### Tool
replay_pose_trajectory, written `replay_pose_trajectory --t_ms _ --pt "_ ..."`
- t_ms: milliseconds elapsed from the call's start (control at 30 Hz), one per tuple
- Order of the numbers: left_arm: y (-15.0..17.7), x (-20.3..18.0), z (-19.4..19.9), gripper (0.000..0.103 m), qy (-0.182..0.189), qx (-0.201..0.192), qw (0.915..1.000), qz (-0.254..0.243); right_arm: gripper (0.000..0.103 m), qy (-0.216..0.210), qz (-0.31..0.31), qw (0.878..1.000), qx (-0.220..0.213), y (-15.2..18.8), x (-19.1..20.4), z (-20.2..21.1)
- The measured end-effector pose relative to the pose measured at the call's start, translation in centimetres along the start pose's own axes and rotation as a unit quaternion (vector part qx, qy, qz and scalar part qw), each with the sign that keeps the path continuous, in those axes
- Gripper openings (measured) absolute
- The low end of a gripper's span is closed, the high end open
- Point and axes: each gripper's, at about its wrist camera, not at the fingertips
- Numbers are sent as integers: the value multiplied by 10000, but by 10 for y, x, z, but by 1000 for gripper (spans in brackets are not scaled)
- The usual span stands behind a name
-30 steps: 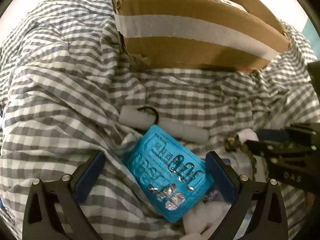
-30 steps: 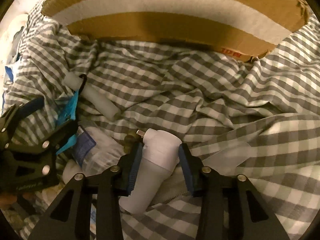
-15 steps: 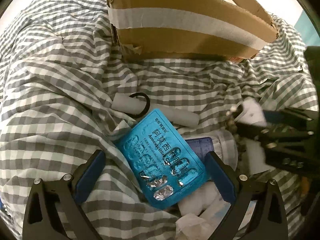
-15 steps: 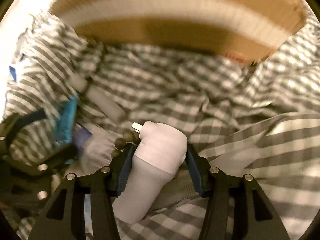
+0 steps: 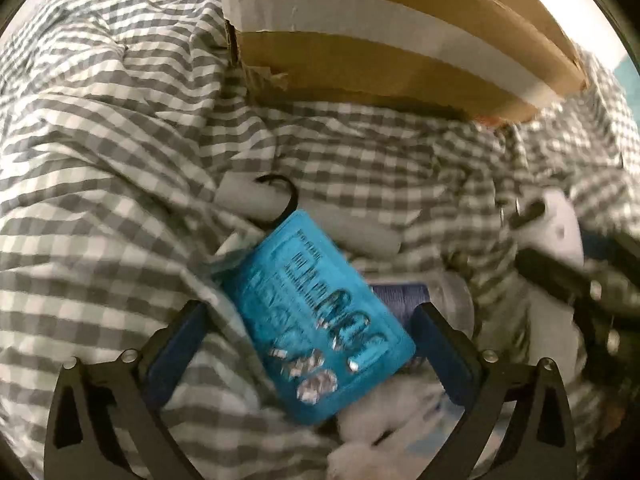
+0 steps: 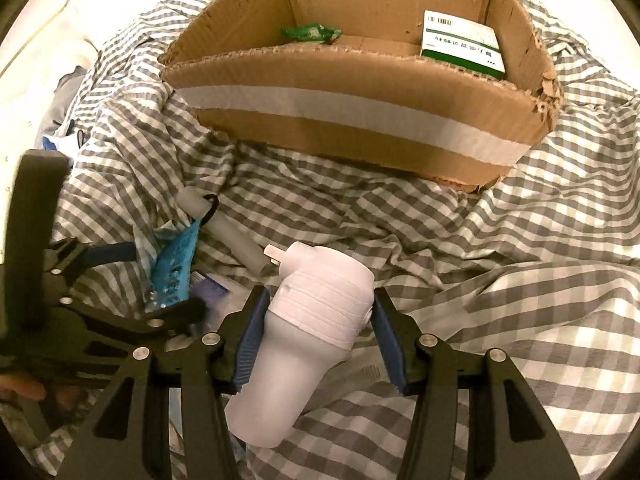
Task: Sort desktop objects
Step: 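Grasp the white plastic bottle with the right gripper while the left gripper grasps the blue blister pack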
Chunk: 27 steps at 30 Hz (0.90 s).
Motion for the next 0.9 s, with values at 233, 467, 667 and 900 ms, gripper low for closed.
replay_pose_trajectory --t_ms 233,467,667,900 --pt "-2 9 4 83 248 29 9997 25 52 -37 -96 9999 28 3 -3 -1" --pt "2 37 27 44 481 156 9987 -23 52 -52 26 10000 -35 4 -3 4" --pt "-1 53 34 11 467 107 9988 51 52 -62 61 10000 -34 3 -1 5" --pt "-4 44 66 9 874 -334 9956 -41 52 -31 132 9996 -229 1 1 17"
Point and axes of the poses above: each gripper's, at about its wrist camera, not at the fingertips, and z roughly against the way its jaws point, x to its left, y to its underside, and after that the axes turned 11 degrees about z, right-handed
